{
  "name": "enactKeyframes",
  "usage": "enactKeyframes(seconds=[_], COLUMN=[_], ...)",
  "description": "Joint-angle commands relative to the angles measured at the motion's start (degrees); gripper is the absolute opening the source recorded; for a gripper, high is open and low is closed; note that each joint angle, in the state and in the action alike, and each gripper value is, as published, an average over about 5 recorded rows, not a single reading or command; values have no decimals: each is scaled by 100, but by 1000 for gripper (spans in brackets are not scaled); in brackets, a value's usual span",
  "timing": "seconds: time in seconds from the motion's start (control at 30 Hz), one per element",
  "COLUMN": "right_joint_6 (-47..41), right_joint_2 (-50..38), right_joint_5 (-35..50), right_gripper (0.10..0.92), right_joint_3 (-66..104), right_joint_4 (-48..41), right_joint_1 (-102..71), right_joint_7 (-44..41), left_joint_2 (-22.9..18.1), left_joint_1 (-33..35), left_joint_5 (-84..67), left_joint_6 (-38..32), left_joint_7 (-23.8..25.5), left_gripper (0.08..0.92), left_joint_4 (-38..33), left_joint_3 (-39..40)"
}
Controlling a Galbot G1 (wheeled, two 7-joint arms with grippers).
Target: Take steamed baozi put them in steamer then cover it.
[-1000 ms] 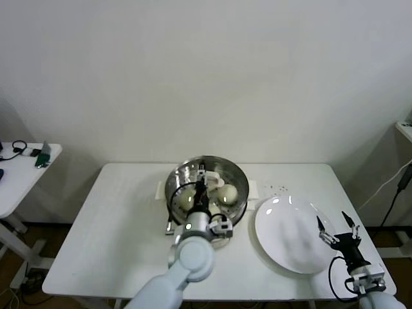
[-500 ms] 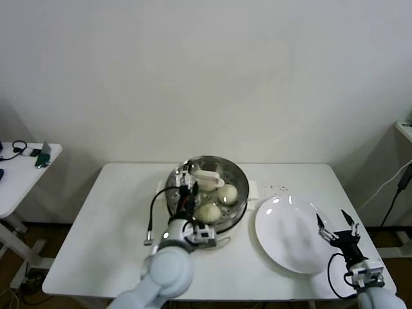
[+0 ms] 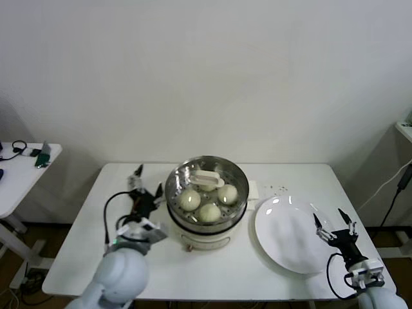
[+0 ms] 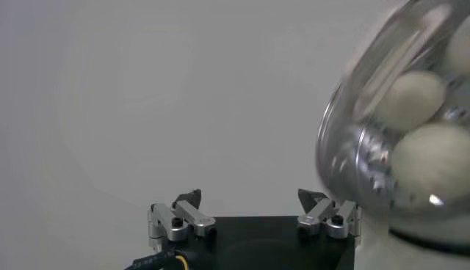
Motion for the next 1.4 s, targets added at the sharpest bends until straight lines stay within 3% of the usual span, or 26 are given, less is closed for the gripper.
enactKeyframes(seconds=[0.03, 0.33, 0.63, 0.97, 1.4], right_joint_6=[60, 40, 46, 90, 152], right_joint_2=[-155, -145, -193, -148, 2], right_joint_5=[192, 460, 482, 485, 505], right_gripper=[823, 823, 823, 823, 823], right_joint_3=[-113, -242, -399, -433, -390], right_joint_4=[107, 499, 489, 515, 441], right_joint_1=[-76, -508, -534, -509, -480], right_joint_7=[-57, -85, -98, -74, -94], left_joint_2=[-234, -819, -1016, -983, -975], left_joint_1=[1652, 1889, 2068, 2013, 1902], left_joint_5=[-3853, -4687, -4425, -4718, -4705], left_joint_6=[-3798, -4740, -5244, -5280, -5225], left_joint_7=[-1115, -829, -464, -110, -51], left_gripper=[823, 823, 823, 823, 823], left_joint_4=[438, 1542, 2155, 2237, 2207], left_joint_3=[-2785, -3255, -3225, -3198, -3178])
